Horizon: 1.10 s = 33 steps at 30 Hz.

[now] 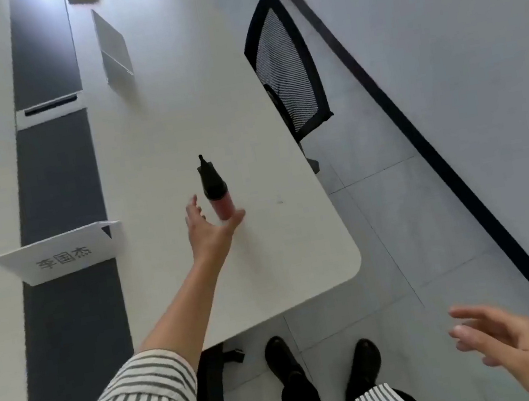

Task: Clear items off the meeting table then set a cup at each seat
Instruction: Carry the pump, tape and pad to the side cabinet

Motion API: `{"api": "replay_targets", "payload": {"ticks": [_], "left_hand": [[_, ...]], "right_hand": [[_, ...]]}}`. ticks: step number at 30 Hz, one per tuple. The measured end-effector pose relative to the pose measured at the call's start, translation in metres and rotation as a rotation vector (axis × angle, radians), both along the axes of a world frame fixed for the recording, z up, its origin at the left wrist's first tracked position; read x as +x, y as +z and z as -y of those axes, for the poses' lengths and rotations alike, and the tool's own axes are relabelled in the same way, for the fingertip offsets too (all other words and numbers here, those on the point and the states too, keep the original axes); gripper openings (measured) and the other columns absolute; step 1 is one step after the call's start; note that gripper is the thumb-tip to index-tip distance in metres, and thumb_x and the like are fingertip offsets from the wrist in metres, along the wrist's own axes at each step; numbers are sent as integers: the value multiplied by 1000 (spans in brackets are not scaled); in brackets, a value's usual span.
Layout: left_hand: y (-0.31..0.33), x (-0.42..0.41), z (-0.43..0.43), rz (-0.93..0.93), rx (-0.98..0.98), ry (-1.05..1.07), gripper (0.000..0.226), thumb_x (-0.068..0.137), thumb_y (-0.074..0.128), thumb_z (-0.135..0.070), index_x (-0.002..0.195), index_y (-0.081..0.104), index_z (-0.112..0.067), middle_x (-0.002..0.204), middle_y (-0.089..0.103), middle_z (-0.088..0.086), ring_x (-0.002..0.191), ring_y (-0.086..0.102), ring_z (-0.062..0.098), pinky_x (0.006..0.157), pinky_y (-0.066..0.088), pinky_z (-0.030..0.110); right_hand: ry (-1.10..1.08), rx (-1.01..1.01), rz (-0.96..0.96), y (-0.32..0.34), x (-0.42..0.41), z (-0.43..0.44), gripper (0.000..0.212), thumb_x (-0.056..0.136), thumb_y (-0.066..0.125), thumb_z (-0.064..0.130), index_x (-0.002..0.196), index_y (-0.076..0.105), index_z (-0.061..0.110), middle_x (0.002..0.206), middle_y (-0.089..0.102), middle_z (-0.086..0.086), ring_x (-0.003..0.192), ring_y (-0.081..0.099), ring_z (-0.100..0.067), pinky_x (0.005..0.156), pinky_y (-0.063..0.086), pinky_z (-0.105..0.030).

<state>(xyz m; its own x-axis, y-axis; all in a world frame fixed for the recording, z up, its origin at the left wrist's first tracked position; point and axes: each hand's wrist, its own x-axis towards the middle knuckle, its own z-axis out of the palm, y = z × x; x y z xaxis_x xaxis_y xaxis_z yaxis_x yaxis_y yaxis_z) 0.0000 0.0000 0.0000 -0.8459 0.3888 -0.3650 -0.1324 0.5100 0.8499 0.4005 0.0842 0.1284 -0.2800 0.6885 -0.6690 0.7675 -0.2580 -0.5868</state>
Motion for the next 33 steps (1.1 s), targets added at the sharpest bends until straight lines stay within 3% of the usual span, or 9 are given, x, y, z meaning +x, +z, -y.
{"api": "replay_targets", "payload": {"ticks": [3,6,7,10,14,18,25,28,33], "left_hand": [[-6,-19,-30,5,29,-8,75,70,82,-35,133,42,-24,130,55,5,114,58,20,96,50,38],[-12,-24,-47,-44,59,21,32,79,73,-26,102,51,-22,89,63,-2,71,65,-5,61,51,20],[-13,-24,-49,-66,63,18,29,81,71,-27,100,50,-23,82,61,-9,64,62,-7,60,47,20],[-6,-17,-56,-90,27,-31,31,81,70,-34,102,50,-25,82,57,-18,75,56,-5,71,44,29],[20,12,-70,-151,55,-125,31,78,72,-38,98,53,-23,86,59,-14,80,58,1,65,44,22],[49,57,-89,-166,127,-181,23,82,73,-27,94,56,-17,82,61,-5,72,60,9,61,47,24],[79,140,-130,-130,144,-145,19,76,76,-32,80,57,-28,77,63,12,67,64,37,59,58,47],[79,169,-155,-115,115,-123,18,74,75,-31,79,59,-26,77,63,14,69,63,41,60,56,50],[79,187,-198,-122,125,-51,21,80,78,-22,76,60,-31,73,63,10,65,63,35,56,57,42]], "right_hand": [[-99,-16,-9,-3,11,4,19,85,70,8,101,71,17,88,77,-6,87,72,-22,69,51,-33],[-147,-12,-3,-6,20,6,18,85,69,4,100,71,15,83,77,-7,83,73,-23,68,52,-34],[-164,-5,-14,-8,22,5,18,85,69,4,100,71,15,82,77,-6,80,74,-20,67,52,-34],[-183,-11,-51,-12,27,-1,18,85,70,10,101,71,20,83,78,-2,75,74,-10,67,52,-30],[-181,5,-111,-20,40,-25,18,86,70,22,103,69,27,86,77,3,80,73,-9,73,54,-31],[-145,37,-163,-28,55,-71,18,86,69,26,104,68,29,88,77,6,81,72,-8,72,53,-29],[-8,29,-232,-40,73,-209,21,84,70,26,105,69,25,86,77,3,79,72,-8,70,49,-24],[80,54,-240,-38,73,-274,21,85,70,30,105,68,30,89,76,5,84,71,-5,73,49,-21],[152,85,-282,-25,50,-358,21,85,69,33,106,67,31,89,76,8,82,71,-5,71,52,-25]]}}
